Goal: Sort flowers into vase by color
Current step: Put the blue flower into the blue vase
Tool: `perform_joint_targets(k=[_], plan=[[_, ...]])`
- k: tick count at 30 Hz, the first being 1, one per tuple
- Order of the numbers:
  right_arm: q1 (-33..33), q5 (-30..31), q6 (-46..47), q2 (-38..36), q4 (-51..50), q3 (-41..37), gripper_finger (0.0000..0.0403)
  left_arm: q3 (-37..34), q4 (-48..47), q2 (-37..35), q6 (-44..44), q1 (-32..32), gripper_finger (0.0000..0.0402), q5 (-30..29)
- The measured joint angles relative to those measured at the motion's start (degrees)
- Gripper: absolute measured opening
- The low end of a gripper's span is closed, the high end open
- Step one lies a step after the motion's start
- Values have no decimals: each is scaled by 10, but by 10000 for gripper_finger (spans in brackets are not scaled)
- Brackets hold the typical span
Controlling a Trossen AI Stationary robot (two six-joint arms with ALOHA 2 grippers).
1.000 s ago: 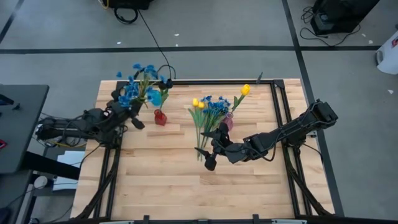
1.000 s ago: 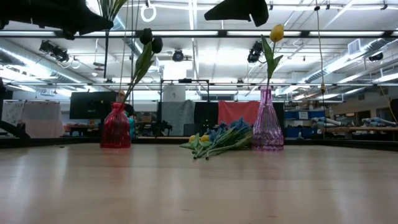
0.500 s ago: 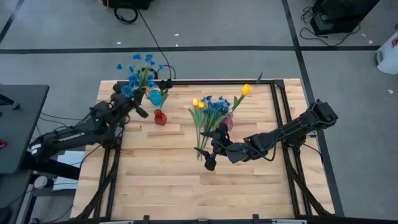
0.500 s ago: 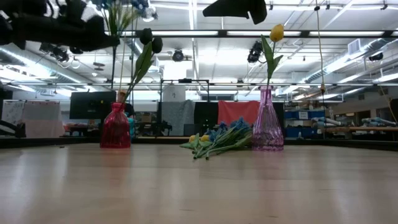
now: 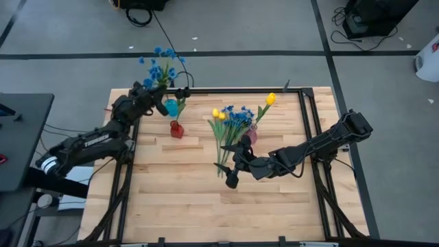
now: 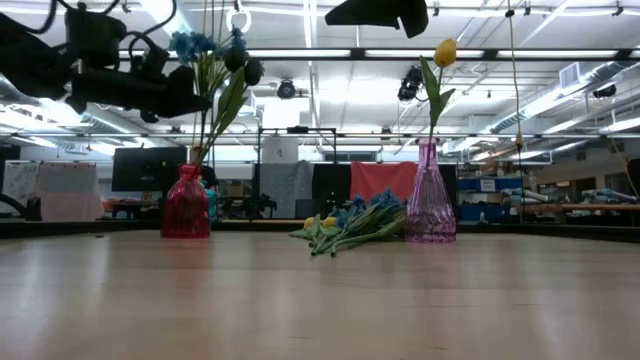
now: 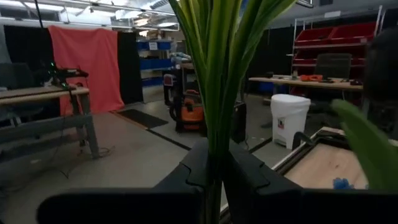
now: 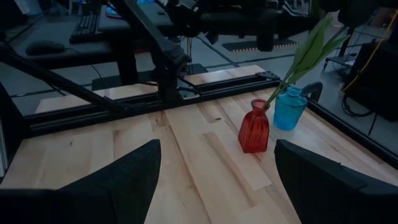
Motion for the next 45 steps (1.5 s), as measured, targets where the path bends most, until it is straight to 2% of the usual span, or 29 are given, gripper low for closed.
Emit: perform_joint_targets(k=[4, 11, 22, 31, 45], plan=[[0, 0, 0, 0, -1, 0, 323, 0, 21, 38, -14, 13, 35, 21], [0, 0, -3, 0, -1, 0, 323, -26, 76, 79, -17, 19, 35, 19], [0, 0, -2, 0, -1, 0, 323, -89, 108, 81, -29, 19, 35, 9], [0, -1, -2, 0, -1, 0, 323, -115, 122, 81, -78, 19, 35, 48], [0, -1, -4, 0, 0, 0, 323, -118, 124, 81, -58, 19, 35, 109]])
